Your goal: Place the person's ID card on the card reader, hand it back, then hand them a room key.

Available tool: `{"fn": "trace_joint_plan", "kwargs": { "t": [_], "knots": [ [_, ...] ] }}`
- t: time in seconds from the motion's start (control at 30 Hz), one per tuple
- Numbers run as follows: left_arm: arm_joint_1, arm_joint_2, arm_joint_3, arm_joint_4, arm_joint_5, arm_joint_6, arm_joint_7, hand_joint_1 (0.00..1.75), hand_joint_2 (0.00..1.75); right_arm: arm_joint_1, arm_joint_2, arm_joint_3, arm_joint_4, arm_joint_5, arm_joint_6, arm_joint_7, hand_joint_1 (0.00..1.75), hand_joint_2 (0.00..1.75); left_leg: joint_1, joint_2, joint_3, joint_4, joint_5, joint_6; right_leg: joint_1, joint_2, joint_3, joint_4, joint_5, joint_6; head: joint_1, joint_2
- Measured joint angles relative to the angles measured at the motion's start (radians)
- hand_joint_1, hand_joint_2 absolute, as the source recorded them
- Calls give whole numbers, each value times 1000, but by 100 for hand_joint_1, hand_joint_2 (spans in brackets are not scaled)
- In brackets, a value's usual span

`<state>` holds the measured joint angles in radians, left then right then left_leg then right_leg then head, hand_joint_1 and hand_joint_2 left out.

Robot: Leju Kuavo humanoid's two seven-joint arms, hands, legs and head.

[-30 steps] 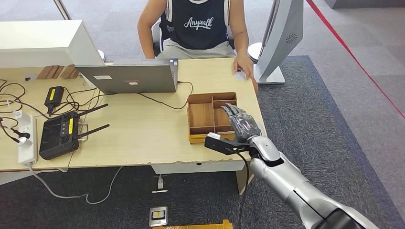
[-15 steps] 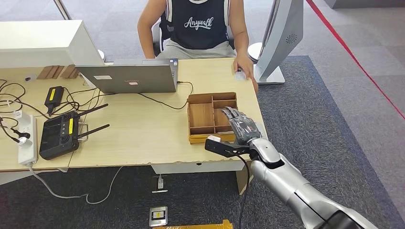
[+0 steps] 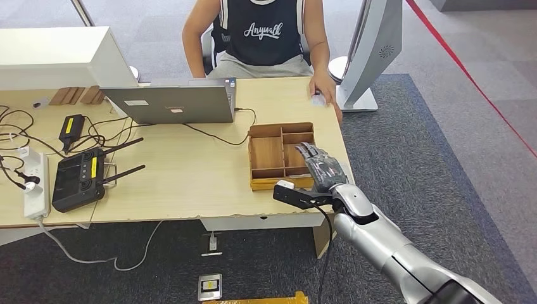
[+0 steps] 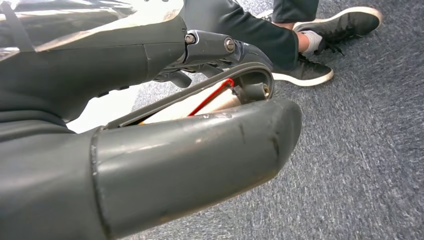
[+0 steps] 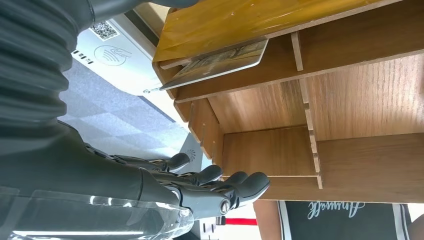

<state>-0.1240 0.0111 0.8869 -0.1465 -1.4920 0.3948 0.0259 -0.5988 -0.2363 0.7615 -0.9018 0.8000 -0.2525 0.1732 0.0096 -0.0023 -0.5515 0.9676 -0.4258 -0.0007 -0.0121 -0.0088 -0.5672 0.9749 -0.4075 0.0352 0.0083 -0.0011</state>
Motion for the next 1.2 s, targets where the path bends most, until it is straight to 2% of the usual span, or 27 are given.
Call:
{"fn": "trace_joint_plan", "kwargs": {
  "t": [1.2],
  "knots": [
    [0,0,0,0,11,0,14,0,0,-1,10,8,26,-10,-19,-17,3,175,0,0,0,0,0,0,0,0,0,0,0,0,0,0]
  ]
}}
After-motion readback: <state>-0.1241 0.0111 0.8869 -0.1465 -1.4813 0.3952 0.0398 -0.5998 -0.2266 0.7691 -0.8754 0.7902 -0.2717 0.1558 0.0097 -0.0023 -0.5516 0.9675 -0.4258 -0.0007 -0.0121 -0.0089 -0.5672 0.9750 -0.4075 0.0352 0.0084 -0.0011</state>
